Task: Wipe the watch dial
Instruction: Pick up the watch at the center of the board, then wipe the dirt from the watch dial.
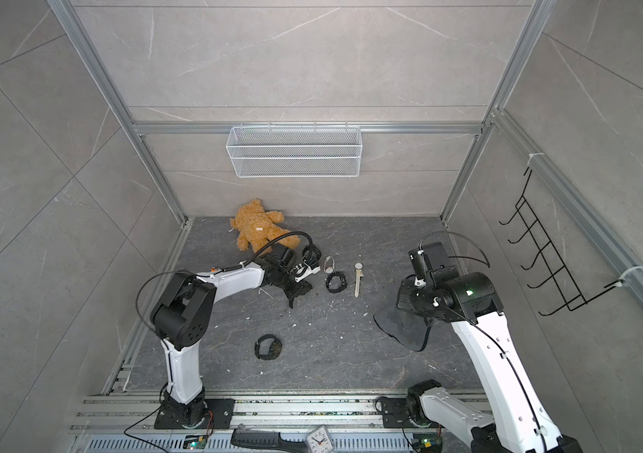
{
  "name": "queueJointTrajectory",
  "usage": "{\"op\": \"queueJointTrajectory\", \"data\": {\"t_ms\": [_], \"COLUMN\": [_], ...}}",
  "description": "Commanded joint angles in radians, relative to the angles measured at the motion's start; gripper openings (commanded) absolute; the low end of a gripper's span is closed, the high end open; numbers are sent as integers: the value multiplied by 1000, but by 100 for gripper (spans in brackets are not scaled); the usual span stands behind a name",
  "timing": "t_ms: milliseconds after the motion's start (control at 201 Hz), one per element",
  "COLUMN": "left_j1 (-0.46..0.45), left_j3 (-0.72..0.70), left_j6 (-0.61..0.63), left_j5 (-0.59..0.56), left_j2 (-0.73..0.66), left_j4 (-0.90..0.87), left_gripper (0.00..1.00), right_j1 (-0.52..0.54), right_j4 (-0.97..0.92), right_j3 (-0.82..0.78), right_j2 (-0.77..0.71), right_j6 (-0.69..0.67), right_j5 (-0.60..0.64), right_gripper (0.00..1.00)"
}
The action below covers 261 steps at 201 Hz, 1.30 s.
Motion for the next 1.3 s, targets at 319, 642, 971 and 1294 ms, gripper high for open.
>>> {"op": "queueJointTrajectory", "data": {"t_ms": [319, 642, 971, 1294], "left_j1": [-142, -228, -266, -279], "left_j3": [-265, -336, -348, -358], "left_j6": [-164, 166, 465, 554], "left_j5": [217, 96, -31, -31], "left_j2": [-503, -613, -580, -573], "left_j4": [543, 415, 365, 386], "left_gripper": [0, 0, 0, 0], "right_j1": [-1, 13, 57, 259], "right_j4": [507, 541, 424, 401], "right_j3": [-214, -81, 16, 28], "right_j2": [51, 145, 171, 231], "right_j6": [-70, -127, -186, -153], "right_j5": [-575, -706, -700, -559], "right_gripper": [0, 0, 0, 0]}}
